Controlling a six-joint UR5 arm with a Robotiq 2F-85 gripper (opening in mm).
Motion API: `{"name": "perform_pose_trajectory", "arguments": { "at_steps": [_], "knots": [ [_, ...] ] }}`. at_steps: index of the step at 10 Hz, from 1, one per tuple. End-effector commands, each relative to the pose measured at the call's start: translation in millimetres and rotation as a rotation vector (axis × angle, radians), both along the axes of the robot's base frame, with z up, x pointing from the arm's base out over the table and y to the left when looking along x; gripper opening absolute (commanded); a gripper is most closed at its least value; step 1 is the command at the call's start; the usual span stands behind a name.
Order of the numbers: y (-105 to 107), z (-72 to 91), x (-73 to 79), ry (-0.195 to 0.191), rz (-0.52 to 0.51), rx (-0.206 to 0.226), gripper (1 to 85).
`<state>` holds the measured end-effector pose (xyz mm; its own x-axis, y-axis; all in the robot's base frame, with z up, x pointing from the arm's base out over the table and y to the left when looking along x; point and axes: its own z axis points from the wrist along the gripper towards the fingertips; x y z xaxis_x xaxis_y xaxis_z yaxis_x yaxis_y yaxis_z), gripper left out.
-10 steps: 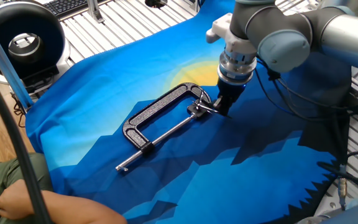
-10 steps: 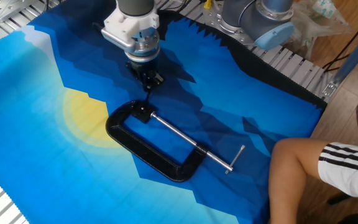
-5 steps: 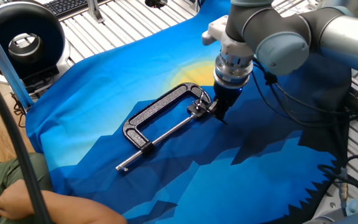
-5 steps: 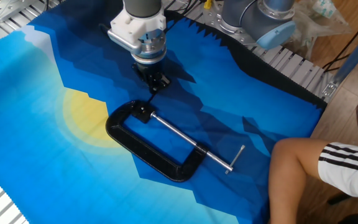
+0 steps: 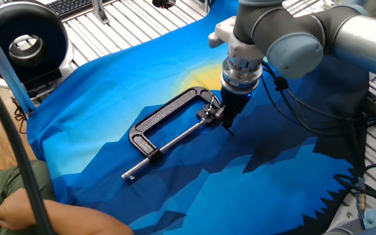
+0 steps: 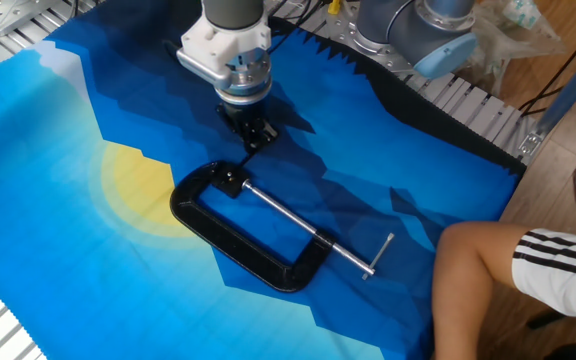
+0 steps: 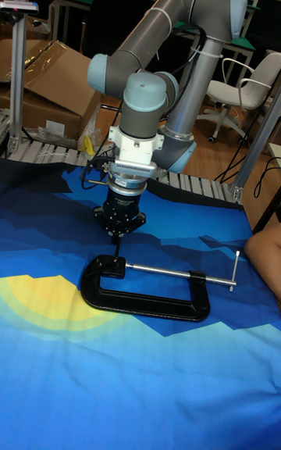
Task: Turn the hands of a clock
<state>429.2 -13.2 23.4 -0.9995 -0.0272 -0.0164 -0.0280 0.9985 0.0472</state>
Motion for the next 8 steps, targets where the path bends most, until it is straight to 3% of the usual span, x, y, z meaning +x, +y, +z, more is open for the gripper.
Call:
{"name": "perform_pose_trajectory", "arguments": {
  "at_steps": [1,3,5,8],
  "knots": [
    [-0.4,1.3,1.3,-0.005,0.013,0.004,1.3],
    [-13.8,-2.3,-1.6,-0.014,0.060,-0.005,1.3],
    [-37.4,-1.7,-4.2,-0.008,0.097,-0.062,1.3],
    [-53.5,17.1,-7.8,0.014,0.111,-0.072,1.3]
  ]
}}
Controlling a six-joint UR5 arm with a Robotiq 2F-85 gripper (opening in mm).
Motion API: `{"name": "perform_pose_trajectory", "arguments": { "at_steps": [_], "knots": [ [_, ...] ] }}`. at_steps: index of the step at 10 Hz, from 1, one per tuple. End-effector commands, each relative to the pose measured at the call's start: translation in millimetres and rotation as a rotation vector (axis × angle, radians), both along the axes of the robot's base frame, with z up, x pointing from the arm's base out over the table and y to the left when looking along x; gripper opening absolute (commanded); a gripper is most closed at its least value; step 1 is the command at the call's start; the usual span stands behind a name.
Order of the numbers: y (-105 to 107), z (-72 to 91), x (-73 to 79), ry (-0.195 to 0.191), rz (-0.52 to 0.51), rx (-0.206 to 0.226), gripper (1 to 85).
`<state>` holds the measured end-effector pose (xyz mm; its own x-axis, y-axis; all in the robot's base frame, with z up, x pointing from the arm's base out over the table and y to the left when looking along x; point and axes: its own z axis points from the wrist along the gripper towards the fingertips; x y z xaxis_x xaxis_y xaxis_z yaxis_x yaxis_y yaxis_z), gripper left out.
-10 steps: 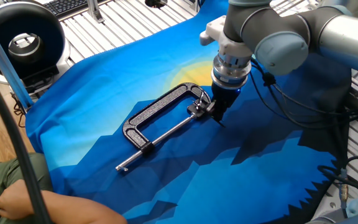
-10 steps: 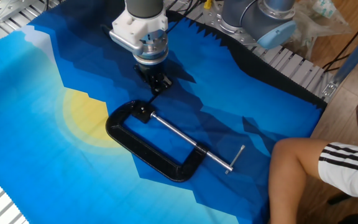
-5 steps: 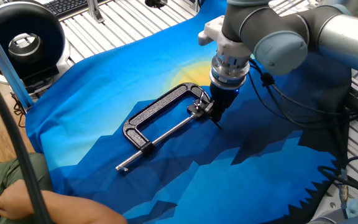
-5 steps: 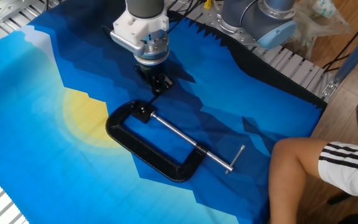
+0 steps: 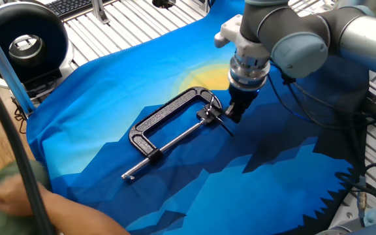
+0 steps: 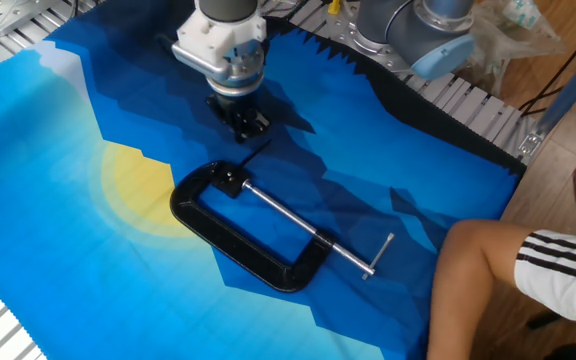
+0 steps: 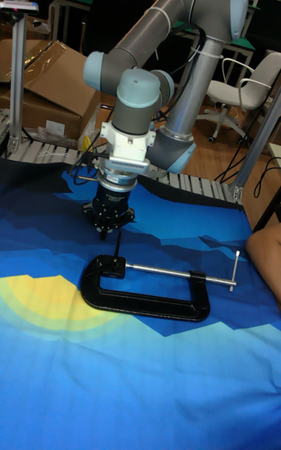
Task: Turn the hands of a clock
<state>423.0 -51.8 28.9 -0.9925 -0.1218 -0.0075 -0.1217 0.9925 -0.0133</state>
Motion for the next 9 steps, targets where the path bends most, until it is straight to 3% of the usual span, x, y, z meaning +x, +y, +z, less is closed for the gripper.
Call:
{"name": "perform_pose_trajectory", "arguments": {
  "at_steps": [1,3,5,6,9],
  "knots": [
    [-21.6,20.6,-0.1,0.011,0.020,-0.008,1.3],
    [-28.2,51.2,1.0,0.039,0.019,-0.005,1.3],
    [-17.0,81.3,14.4,0.055,0.000,-0.007,1.3],
    [-9.2,83.5,25.4,0.044,-0.010,-0.008,1.3],
    [-5.3,78.3,53.5,-0.047,0.044,-0.001,1.3]
  ]
}}
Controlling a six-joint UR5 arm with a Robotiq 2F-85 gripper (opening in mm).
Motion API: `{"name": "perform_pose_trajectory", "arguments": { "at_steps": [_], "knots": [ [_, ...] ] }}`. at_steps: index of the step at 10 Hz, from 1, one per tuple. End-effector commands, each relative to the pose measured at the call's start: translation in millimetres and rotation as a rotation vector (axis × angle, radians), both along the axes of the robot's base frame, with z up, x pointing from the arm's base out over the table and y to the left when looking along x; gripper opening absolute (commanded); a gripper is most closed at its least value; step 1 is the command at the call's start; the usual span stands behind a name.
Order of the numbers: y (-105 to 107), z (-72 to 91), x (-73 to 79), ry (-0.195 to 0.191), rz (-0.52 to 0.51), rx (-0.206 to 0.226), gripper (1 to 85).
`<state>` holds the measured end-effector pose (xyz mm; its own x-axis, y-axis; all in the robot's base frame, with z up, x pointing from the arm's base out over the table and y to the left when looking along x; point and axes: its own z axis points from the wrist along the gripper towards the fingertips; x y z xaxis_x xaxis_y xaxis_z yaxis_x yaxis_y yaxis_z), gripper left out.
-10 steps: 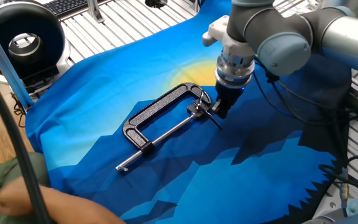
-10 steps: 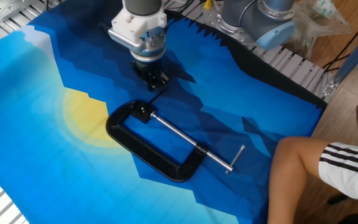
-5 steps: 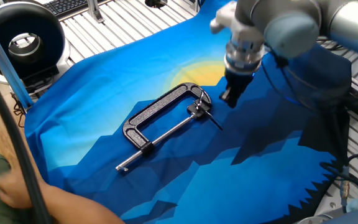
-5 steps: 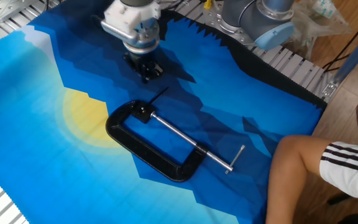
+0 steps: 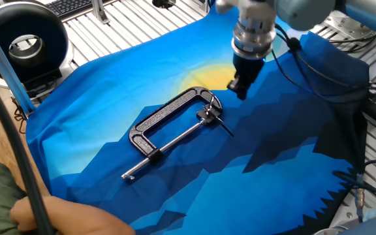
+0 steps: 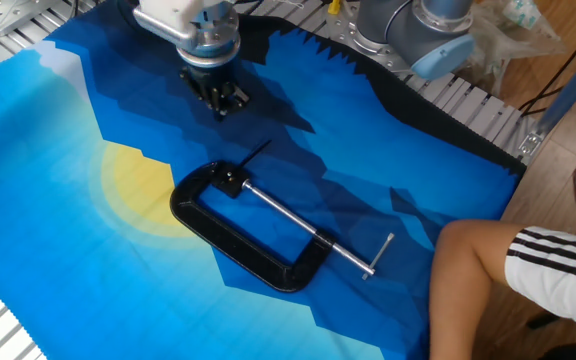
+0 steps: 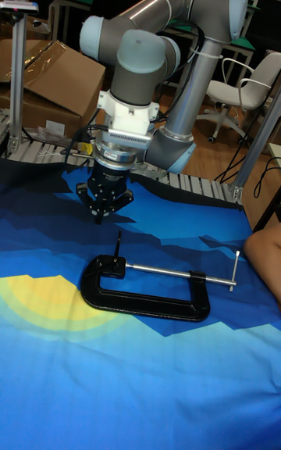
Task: Turn the hands of a clock
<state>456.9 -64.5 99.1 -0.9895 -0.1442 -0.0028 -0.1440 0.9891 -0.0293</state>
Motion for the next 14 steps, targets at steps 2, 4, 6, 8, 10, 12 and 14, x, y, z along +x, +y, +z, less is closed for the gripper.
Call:
{"name": "perform_pose_trajectory", "arguments": {
  "at_steps": [2,4,6,8,10,12,14],
  "knots": [
    [8.2,9.2,34.2,-0.105,0.046,0.017,1.3],
    [1.4,36.7,13.8,-0.048,0.013,-0.017,1.3],
    [19.7,97.2,-11.0,0.002,-0.073,-0.009,1.3],
    [32.2,114.5,-5.6,-0.017,-0.174,0.007,1.3],
    [23.3,110.5,0.2,-0.042,-0.236,0.028,1.3],
    [12.9,105.3,-7.3,-0.021,-0.266,0.019,1.3],
    [3.0,105.1,-1.0,-0.041,-0.250,0.025,1.3]
  ]
}}
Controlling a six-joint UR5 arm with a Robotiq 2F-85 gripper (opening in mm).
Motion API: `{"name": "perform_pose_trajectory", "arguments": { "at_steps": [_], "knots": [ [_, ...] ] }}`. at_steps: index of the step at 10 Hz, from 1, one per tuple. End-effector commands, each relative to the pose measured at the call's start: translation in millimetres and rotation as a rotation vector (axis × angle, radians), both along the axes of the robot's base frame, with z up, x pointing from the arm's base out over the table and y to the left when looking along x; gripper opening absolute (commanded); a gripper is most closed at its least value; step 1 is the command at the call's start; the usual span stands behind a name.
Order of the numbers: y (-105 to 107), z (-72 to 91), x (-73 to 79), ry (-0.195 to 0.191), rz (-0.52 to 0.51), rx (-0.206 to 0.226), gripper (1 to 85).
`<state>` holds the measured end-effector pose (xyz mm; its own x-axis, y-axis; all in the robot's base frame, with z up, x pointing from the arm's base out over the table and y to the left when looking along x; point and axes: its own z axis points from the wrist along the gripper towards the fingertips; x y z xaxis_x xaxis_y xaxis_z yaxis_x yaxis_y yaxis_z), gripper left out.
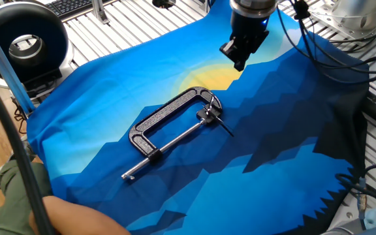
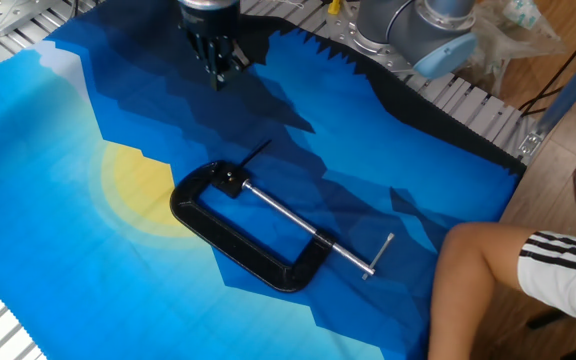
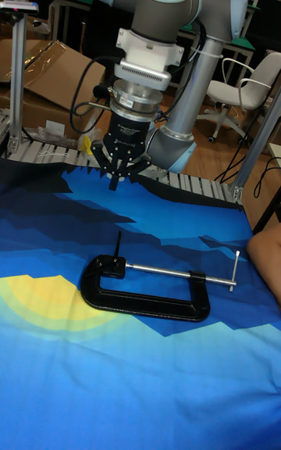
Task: Turn the hands of a clock
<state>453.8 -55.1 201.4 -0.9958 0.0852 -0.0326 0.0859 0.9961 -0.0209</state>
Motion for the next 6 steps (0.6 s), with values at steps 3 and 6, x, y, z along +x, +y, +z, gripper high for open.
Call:
{"name": "perform_pose_trajectory", "arguments": {
  "at_steps": [3,6],
  "knots": [
    [-9.7,-1.3,-0.5,0.001,-0.003,0.006,1.3],
    [-13.0,-2.2,-0.8,0.005,0.018,-0.007,1.3]
  ]
}}
